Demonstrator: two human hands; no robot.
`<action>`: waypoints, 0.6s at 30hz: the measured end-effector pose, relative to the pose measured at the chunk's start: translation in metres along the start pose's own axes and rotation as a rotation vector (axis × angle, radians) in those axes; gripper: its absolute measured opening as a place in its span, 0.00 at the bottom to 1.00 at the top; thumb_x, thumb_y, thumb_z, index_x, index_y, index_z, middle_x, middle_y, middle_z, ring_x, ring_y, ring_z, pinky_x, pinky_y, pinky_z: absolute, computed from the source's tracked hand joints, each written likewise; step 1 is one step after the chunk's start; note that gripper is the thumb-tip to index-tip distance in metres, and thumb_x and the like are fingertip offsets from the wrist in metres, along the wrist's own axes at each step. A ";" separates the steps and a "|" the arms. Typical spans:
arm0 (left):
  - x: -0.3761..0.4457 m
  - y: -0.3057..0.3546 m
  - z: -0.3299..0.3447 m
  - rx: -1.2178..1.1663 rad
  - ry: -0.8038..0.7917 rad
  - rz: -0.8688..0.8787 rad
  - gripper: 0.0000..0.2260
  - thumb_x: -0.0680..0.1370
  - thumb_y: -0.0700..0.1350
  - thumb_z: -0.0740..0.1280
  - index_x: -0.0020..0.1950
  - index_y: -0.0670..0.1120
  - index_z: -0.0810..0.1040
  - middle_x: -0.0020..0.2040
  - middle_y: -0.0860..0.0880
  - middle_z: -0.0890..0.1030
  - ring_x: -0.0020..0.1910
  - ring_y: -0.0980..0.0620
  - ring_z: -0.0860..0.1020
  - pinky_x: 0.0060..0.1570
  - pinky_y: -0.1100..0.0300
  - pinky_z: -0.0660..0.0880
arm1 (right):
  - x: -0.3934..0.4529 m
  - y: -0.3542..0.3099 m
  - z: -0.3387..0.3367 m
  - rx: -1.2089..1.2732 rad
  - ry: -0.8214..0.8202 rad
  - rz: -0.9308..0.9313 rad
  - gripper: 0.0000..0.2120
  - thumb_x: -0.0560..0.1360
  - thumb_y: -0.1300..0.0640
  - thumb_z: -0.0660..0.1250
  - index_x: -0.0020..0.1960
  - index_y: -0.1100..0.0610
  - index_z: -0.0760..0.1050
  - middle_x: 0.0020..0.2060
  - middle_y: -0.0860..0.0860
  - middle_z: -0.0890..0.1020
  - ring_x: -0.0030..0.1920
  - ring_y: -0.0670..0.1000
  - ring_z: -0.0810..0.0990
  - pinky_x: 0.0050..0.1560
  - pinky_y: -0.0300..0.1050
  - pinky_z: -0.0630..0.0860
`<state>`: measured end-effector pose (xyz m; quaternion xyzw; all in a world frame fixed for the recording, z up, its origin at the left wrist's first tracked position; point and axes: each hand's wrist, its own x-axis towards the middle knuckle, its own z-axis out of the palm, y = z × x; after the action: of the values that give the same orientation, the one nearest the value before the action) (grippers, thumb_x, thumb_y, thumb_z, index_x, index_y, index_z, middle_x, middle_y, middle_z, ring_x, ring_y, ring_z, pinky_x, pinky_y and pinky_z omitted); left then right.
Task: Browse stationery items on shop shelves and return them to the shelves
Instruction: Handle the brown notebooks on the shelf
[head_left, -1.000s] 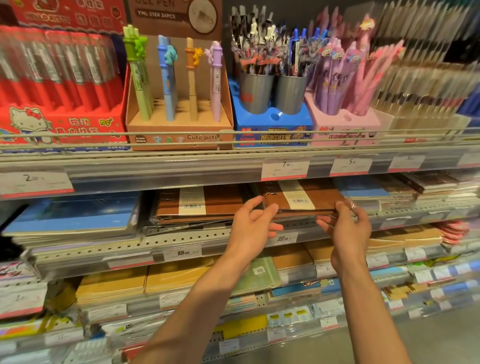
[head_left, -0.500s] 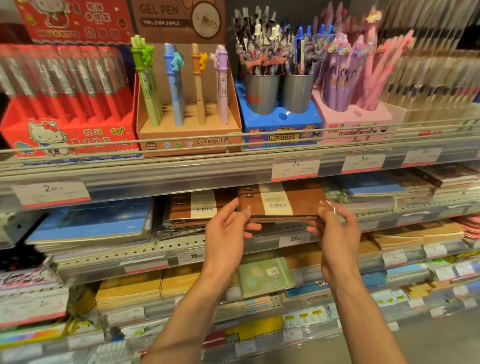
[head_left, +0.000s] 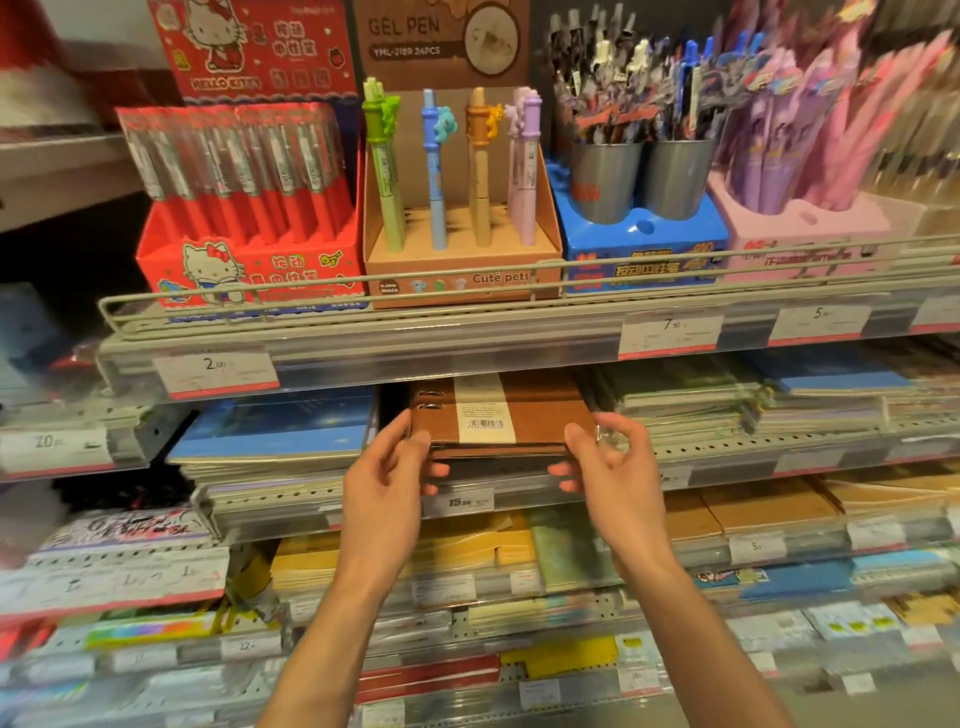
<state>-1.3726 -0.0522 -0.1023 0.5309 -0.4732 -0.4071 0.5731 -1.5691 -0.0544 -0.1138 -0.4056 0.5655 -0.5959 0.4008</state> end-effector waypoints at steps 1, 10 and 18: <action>-0.001 0.000 -0.002 0.051 -0.006 0.032 0.18 0.81 0.49 0.63 0.71 0.53 0.71 0.47 0.57 0.84 0.45 0.57 0.82 0.40 0.64 0.79 | 0.001 0.002 -0.003 -0.065 0.018 -0.020 0.20 0.77 0.45 0.68 0.66 0.47 0.66 0.42 0.51 0.86 0.40 0.46 0.85 0.49 0.46 0.81; 0.003 -0.006 -0.014 0.474 -0.038 0.318 0.28 0.73 0.63 0.68 0.71 0.57 0.70 0.65 0.59 0.71 0.45 0.61 0.79 0.46 0.63 0.77 | -0.003 0.012 -0.022 -0.473 0.014 -0.316 0.29 0.69 0.35 0.70 0.68 0.40 0.71 0.66 0.41 0.66 0.47 0.43 0.80 0.54 0.43 0.80; 0.014 -0.012 -0.010 0.481 0.006 0.315 0.27 0.76 0.60 0.66 0.74 0.57 0.66 0.53 0.55 0.79 0.41 0.60 0.78 0.41 0.65 0.74 | 0.011 0.006 -0.015 -0.516 0.013 -0.358 0.25 0.73 0.37 0.69 0.67 0.44 0.71 0.56 0.43 0.77 0.43 0.38 0.78 0.50 0.44 0.79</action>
<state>-1.3597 -0.0647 -0.1126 0.5731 -0.6310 -0.1876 0.4881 -1.5868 -0.0597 -0.1203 -0.5831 0.6202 -0.4965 0.1699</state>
